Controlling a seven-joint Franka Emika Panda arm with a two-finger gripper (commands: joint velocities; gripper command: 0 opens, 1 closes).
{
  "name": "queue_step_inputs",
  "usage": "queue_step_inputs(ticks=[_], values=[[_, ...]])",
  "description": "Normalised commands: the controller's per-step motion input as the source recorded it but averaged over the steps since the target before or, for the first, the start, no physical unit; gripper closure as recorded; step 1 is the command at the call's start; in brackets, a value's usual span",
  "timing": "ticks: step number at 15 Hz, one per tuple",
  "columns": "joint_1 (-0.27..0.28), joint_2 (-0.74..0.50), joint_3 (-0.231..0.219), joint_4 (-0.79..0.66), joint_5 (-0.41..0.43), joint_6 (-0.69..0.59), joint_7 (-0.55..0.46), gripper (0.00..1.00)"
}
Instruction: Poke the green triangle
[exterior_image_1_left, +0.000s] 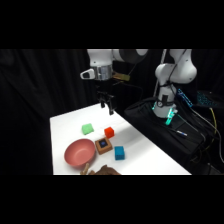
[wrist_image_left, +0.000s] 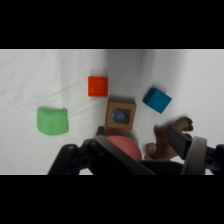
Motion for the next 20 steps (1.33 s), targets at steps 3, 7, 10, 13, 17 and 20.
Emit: queue_step_inputs(ticks=[3,7,10,13,17,20], values=[[-0.025,0.01,0.008,0.03,-0.065,0.05,-0.04,0.00],[-0.075,0.06,-0.044,0.13,-0.146,0.06,-0.14,0.00],[-0.114,0.11,-0.084,0.23,-0.130,0.03,-0.18,0.00],[-0.136,0.16,-0.100,0.31,-0.062,0.01,-0.21,0.00],[-0.137,0.23,-0.098,0.38,-0.049,0.02,-0.16,0.00],[-0.129,0.30,-0.073,0.45,0.018,0.00,-0.10,0.00]])
